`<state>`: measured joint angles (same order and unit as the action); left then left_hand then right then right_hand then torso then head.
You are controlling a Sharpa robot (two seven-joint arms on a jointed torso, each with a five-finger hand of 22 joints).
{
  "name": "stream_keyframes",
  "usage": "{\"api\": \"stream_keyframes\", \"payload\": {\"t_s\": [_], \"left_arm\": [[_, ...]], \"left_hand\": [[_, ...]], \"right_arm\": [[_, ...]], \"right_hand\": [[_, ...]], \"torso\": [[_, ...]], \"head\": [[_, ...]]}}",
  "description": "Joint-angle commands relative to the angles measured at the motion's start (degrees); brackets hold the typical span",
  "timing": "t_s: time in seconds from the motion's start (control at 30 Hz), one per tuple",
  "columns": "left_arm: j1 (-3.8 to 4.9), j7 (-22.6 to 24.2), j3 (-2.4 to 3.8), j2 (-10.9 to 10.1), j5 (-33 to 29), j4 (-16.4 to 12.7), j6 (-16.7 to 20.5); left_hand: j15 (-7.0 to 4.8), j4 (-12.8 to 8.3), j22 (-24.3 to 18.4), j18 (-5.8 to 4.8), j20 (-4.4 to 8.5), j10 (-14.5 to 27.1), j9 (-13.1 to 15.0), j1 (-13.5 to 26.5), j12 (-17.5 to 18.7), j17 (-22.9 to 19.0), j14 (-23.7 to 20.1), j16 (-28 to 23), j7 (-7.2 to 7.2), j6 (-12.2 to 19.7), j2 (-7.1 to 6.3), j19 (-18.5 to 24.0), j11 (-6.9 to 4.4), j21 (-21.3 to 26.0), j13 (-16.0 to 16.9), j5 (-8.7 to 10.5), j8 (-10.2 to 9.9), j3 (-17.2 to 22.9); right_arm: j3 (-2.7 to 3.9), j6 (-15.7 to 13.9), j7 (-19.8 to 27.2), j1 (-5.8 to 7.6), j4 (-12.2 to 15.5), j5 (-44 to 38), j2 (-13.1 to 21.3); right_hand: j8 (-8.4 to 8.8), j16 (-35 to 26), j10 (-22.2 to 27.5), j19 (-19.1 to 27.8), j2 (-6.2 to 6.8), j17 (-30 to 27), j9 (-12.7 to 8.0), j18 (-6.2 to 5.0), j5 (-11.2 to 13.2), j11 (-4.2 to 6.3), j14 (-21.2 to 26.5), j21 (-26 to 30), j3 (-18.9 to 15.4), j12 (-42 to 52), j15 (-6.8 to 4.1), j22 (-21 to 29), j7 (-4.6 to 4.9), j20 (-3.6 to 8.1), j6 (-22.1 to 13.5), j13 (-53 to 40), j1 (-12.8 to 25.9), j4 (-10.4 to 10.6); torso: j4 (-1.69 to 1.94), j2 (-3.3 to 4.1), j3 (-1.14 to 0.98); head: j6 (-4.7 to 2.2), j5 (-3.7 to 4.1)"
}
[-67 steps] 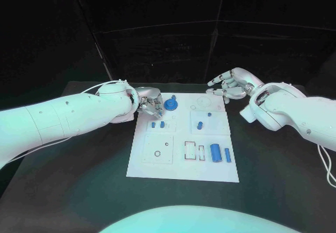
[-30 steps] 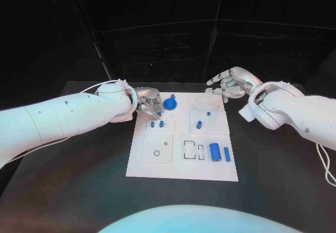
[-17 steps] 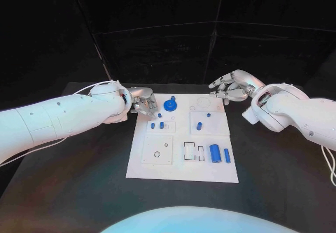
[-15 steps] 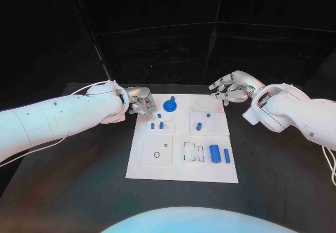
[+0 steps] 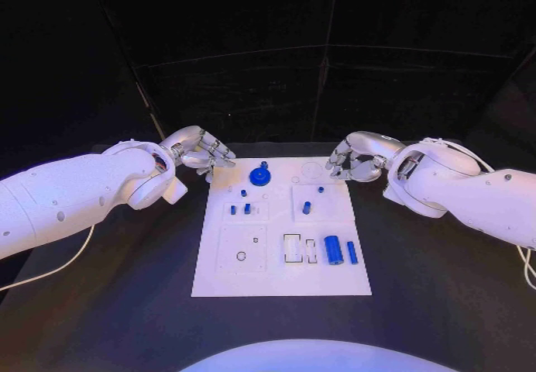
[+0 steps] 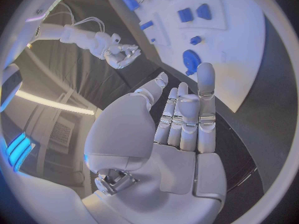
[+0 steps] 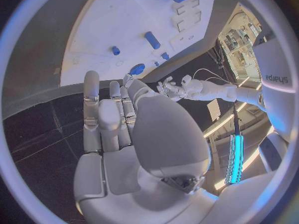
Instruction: Assemble the parts on the task board
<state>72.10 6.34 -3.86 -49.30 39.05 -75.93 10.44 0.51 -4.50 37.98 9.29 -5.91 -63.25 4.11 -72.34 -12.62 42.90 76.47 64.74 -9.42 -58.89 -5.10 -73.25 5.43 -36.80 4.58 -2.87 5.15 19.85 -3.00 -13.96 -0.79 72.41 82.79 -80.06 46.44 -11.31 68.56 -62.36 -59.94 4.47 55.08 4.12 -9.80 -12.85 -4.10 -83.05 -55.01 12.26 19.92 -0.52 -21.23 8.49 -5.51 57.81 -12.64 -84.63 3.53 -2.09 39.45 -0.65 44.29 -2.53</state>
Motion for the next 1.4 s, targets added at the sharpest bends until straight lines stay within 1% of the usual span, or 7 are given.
{"api": "stream_keyframes", "payload": {"t_s": [0.03,0.23,0.4,0.47,0.73,1.2,1.4], "left_arm": [[0.09,8.94,-0.05,-0.45,-20.90,-1.34,4.41],[0.04,11.07,-0.33,-0.88,-26.30,-3.11,5.45],[0.00,12.03,-0.58,-0.91,-27.57,-3.80,5.72],[-0.01,12.14,-0.63,-0.92,-27.77,-3.85,5.82],[-0.05,12.48,-0.68,-0.97,-28.03,-3.77,6.11],[-0.08,12.68,-0.69,-0.61,-28.08,-3.62,5.94],[-0.09,12.58,-0.69,-0.48,-28.08,-3.52,5.78]], "left_hand": [[-0.08,0.29,-0.21,1.05,0.00,-0.13,0.03,-0.01,-0.46,-0.73,-0.65,-0.57,-0.05,-0.53,0.74,0.44,-0.01,0.55,0.12,0.17,0.41,-0.16],[0.00,0.59,-0.50,1.05,-0.08,-0.07,0.01,0.15,-0.78,-1.42,-1.06,-1.02,-0.40,-0.59,0.89,0.62,0.16,0.99,0.22,0.16,0.53,-0.44],[0.08,0.78,-0.64,1.04,-0.15,0.00,0.00,0.32,-0.95,-1.82,-1.24,-1.24,-0.48,-0.59,0.91,0.67,0.23,1.19,0.27,0.16,0.60,-0.66],[0.09,0.82,-0.68,1.04,-0.16,0.03,-0.01,0.34,-0.98,-1.94,-1.30,-1.31,-0.49,-0.58,0.93,0.67,0.25,1.24,0.28,0.16,0.61,-0.70],[0.12,0.93,-0.75,1.04,-0.19,0.07,-0.01,0.39,-1.07,-2.20,-1.41,-1.46,-0.53,-0.57,1.02,0.69,0.27,1.34,0.31,0.15,0.65,-0.76],[0.17,1.22,-0.96,1.05,-0.25,0.26,-0.04,0.46,-1.28,-2.74,-1.65,-1.75,-0.58,-0.48,1.39,0.71,0.32,1.62,0.36,0.15,0.71,-0.86],[0.18,1.25,-0.99,1.05,-0.26,0.31,-0.04,0.46,-1.30,-2.81,-1.69,-1.79,-0.59,-0.45,1.43,0.72,0.33,1.66,0.37,0.15,0.71,-0.88]], "right_arm": [[0.01,1.38,-3.28,-0.16,0.40,-10.99,-0.32],[0.00,0.58,-4.69,-0.58,0.02,-13.79,-1.49],[-0.02,1.62,-5.51,-0.84,-1.41,-14.51,-3.21],[-0.03,2.52,-5.72,-1.05,-1.75,-14.63,-3.68],[-0.04,6.12,-6.70,-1.73,-2.58,-14.77,-5.05],[-0.05,7.85,-6.63,-2.60,-4.12,-14.79,-7.06],[-0.05,8.39,-6.55,-2.99,-5.13,-14.79,-7.87]], "right_hand": [[0.09,0.18,-0.14,-0.44,0.74,0.06,-0.16,-0.78,0.24,-0.15,-0.52,0.04,0.54,-1.20,0.04,0.04,0.17,0.17,0.52,0.83,0.39,0.00],[1.34,0.10,1.18,-0.57,1.76,0.27,-0.42,-0.71,0.25,-1.05,-0.66,0.11,1.30,-4.15,0.67,0.12,0.96,-0.23,-0.99,2.80,1.39,0.07],[1.92,1.72,1.66,-0.87,2.07,2.73,-0.38,-0.73,0.26,-1.55,-1.34,-0.08,2.00,-5.74,1.04,0.06,1.38,-0.61,-1.73,4.11,1.90,0.08],[2.02,2.20,1.62,-0.99,2.11,3.42,-0.36,-0.75,0.25,-1.61,-1.52,-0.20,2.25,-6.06,1.11,0.01,1.43,-0.68,-1.84,4.43,1.98,0.04],[2.15,4.01,1.21,-1.49,2.20,5.88,-0.30,-0.78,0.18,-1.69,-2.13,-0.85,3.00,-6.79,1.18,-0.30,1.50,-0.83,-1.88,5.28,2.21,-0.11],[2.00,4.69,0.68,-1.66,2.09,6.71,-0.21,-0.79,0.01,-1.60,-2.27,-1.29,3.64,-7.15,1.14,-0.53,1.39,-0.86,-1.47,5.83,2.33,-0.24],[1.96,5.06,0.28,-1.68,1.58,7.15,-0.20,-0.80,0.23,-1.55,-2.29,-1.58,4.43,-7.43,1.07,-0.69,1.33,-0.85,-1.26,6.23,2.40,-0.23]], "torso": [[-0.07,0.11,0.07],[0.09,0.13,-0.03],[0.05,0.15,-0.05],[0.12,0.17,-0.01],[-0.05,0.19,-0.07],[0.04,0.09,-0.08],[0.03,0.13,-0.02]], "head": [[-0.08,0.27],[-0.44,0.50],[-0.53,0.49],[-0.53,0.39],[-0.46,0.35],[-0.28,0.49],[-0.24,0.47]]}}
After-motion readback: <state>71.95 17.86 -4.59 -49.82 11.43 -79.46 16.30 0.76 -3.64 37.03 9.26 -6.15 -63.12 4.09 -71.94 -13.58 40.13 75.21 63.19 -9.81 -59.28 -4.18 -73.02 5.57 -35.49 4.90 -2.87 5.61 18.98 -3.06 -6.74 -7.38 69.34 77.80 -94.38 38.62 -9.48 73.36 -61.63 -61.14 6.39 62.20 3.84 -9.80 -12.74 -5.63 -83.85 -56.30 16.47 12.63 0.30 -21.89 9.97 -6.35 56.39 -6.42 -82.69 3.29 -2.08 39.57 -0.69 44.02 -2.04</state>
